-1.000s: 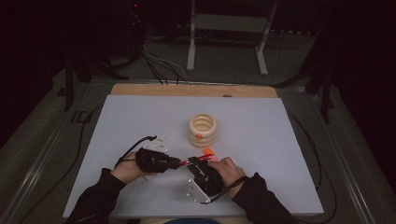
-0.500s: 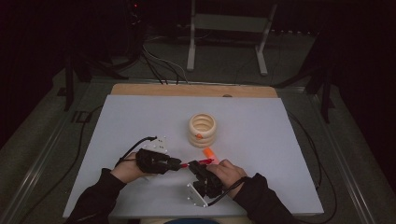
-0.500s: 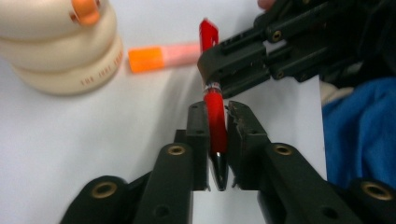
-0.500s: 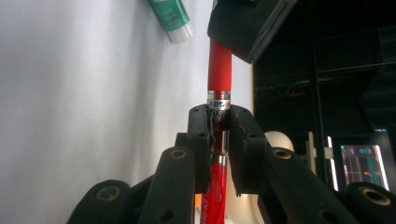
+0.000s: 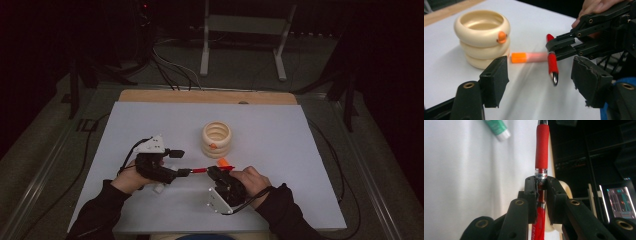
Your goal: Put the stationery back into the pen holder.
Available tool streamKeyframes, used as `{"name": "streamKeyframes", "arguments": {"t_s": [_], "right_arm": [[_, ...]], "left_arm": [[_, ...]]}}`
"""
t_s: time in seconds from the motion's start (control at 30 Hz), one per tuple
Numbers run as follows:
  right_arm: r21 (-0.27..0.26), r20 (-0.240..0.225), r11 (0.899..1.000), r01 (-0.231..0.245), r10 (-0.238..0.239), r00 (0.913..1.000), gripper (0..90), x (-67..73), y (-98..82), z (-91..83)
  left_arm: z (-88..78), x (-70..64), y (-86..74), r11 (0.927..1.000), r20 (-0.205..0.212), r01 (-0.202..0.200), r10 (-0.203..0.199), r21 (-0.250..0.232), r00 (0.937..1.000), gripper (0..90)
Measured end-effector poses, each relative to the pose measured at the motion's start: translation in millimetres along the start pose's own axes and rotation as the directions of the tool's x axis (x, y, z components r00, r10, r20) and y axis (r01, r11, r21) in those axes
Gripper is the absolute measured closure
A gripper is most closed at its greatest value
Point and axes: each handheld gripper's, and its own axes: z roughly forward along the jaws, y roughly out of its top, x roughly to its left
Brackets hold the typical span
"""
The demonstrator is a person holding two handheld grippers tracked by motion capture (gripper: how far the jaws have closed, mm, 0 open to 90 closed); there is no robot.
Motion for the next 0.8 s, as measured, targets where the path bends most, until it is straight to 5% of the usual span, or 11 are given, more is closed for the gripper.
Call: {"name": "streamKeyframes", "arguments": {"t_s": [0.17,0.27,0.43,0.53,0.63,0.8], "right_arm": [[-0.01,0.001,0.998,-0.064,0.064,0.9979,79.5,-9.7,-4.7,-4.7],[-0.041,0.001,0.986,-0.164,0.164,0.9865,79.5,-23.2,-9.7,-10.0],[-0.093,-0.033,0.938,-0.334,0.332,0.9427,79.5,-40.6,-14.9,-15.4],[-0.115,-0.054,0.897,-0.426,0.423,0.9047,79.5,-51.3,-19.6,-16.8],[-0.133,-0.077,0.845,-0.518,0.512,0.8553,79.4,-61.8,-24.1,-17.9],[-0.158,-0.144,0.731,-0.664,0.648,0.7478,79.4,-79.8,-33.4,-17.6]], "left_arm": [[-4.6,2.6,-0.3,0.9999,-0.035,0.015,-0.015,-0.001,0.9993,23.8],[-5.3,4.2,-1.9,0.9998,-0.02,0.02,-0.02,-0.009,0.9996,16.5],[-4.9,5.5,-4.9,0.9995,-0.012,0.021,-0.021,-0.022,0.9997,8.7],[-4.2,5.5,-6.6,0.9993,-0.013,0.026,-0.026,-0.028,0.9996,2.8],[-4.1,5.5,-8.7,0.9991,-0.02,0.025,-0.026,-0.036,0.9995,2.2],[-4.7,4.4,-12.1,0.9983,-0.042,0.009,-0.011,-0.058,0.9991,2.0]]}}
